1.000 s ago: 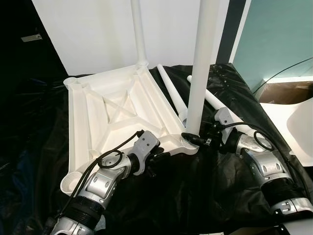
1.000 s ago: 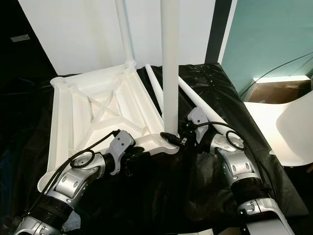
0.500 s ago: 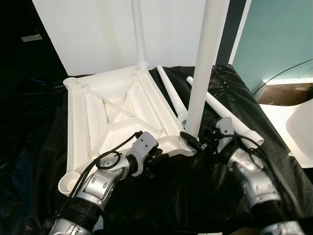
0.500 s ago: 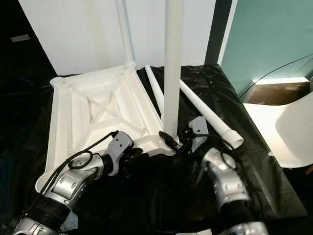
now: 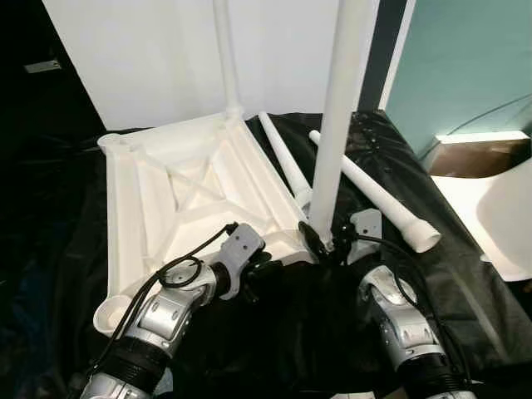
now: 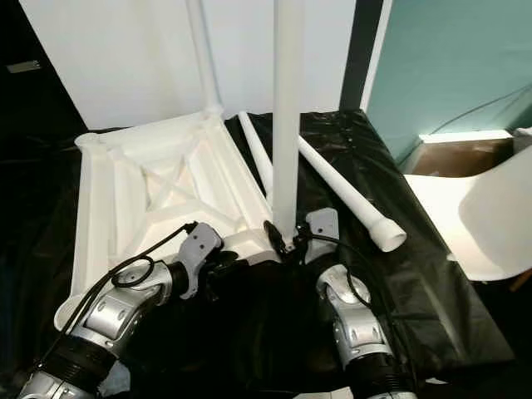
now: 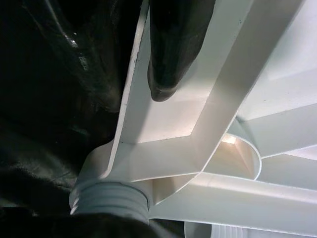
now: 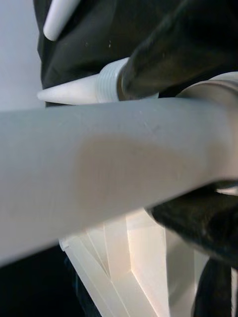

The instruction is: Building children table

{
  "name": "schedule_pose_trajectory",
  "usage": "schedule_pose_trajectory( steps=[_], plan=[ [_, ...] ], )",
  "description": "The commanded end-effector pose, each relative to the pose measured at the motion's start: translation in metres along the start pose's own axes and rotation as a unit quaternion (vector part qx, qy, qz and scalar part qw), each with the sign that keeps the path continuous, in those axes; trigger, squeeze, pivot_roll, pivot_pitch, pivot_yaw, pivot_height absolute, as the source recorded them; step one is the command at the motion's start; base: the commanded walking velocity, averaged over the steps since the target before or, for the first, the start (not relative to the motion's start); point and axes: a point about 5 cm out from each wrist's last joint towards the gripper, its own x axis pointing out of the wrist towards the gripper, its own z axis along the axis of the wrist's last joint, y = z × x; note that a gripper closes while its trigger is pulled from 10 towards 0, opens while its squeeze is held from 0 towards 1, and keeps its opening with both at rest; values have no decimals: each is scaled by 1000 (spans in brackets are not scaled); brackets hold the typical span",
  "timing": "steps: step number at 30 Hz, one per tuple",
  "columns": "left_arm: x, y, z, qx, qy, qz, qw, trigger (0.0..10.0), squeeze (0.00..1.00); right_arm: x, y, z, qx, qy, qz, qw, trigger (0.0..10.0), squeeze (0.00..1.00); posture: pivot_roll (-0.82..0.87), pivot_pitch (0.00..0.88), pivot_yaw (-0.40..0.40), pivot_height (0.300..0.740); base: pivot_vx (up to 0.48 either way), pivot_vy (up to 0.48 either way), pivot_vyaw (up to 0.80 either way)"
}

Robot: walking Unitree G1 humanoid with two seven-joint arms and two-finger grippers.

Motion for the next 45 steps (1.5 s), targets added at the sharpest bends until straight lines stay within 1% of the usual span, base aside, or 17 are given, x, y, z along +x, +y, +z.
schedule_pose_trajectory(
  steps=[1,4,5,7,12,13,23,25,27,31,37,38,39,40,41,43,45],
  plan=[
    [1,-11,-17,-17,33,-45,998,10000,0,5,-4,7,25,-3,56,998,10000,71,61,0,36,740,0,0,0],
    [1,-11,-18,-17,34,-45,998,10000,0,6,-4,9,30,-4,66,997,10000,71,61,0,36,740,0,0,0],
    [1,-11,-18,-17,36,-46,998,10000,0,7,-4,12,27,-3,99,995,10000,0,63,0,40,740,0,0,0],
    [-1,-10,-18,-15,39,-46,998,10000,0,8,-9,18,8,8,161,987,10000,0,63,0,40,740,0,0,0],
    [-1,-9,-16,-13,38,-43,998,10000,0,8,-18,22,-24,28,210,977,10000,0,67,0,35,740,0,0,0],
    [-1,-9,-16,-13,38,-43,998,10000,0,7,-19,22,-16,29,222,974,0,0,67,0,32,740,0,0,0],
    [0,-11,-17,-16,35,-43,998,10000,0,5,-15,19,1,19,227,974,0,0,60,0,31,740,0,0,0],
    [1,-12,-16,-16,33,-44,998,10000,0,6,-18,18,14,-7,150,989,0,0,60,0,30,740,0,0,0],
    [1,-12,-16,-16,33,-44,998,10000,0,6,-20,18,20,-16,120,992,0,0,60,0,30,740,0,0,0],
    [0,-11,-15,-16,34,-44,998,10000,0,-2,-18,3,42,-28,-58,997,0,0,62,0,40,740,0,0,0],
    [0,-10,-15,-16,34,-44,998,10000,0,3,-5,3,46,-33,-89,994,0,0,52,0,36,740,0,0,0],
    [1,-9,-14,-17,32,-42,998,10000,0,5,-4,4,42,-32,-82,995,1294,0,49,0,35,740,0,0,0],
    [2,-10,-14,-18,30,-41,999,10000,0,7,-3,4,37,-29,-69,997,4039,0,44,0,39,740,0,0,0],
    [2,-10,-13,-19,30,-41,999,10000,0,8,-2,4,34,-27,-62,997,4039,0,44,0,39,740,0,0,0],
    [3,-11,-14,-20,29,-43,998,10000,0,10,-1,5,20,-22,-45,999,10000,0,37,0,35,740,0,0,0],
    [5,-13,-14,-21,29,-46,998,10000,0,12,2,8,-5,-19,0,1000,10000,0,33,0,33,740,0,0,0],
    [5,-13,-14,-21,29,-46,998,10000,0,12,2,8,-6,-20,4,1000,10000,0,33,0,33,740,0,0,0]
  ],
)
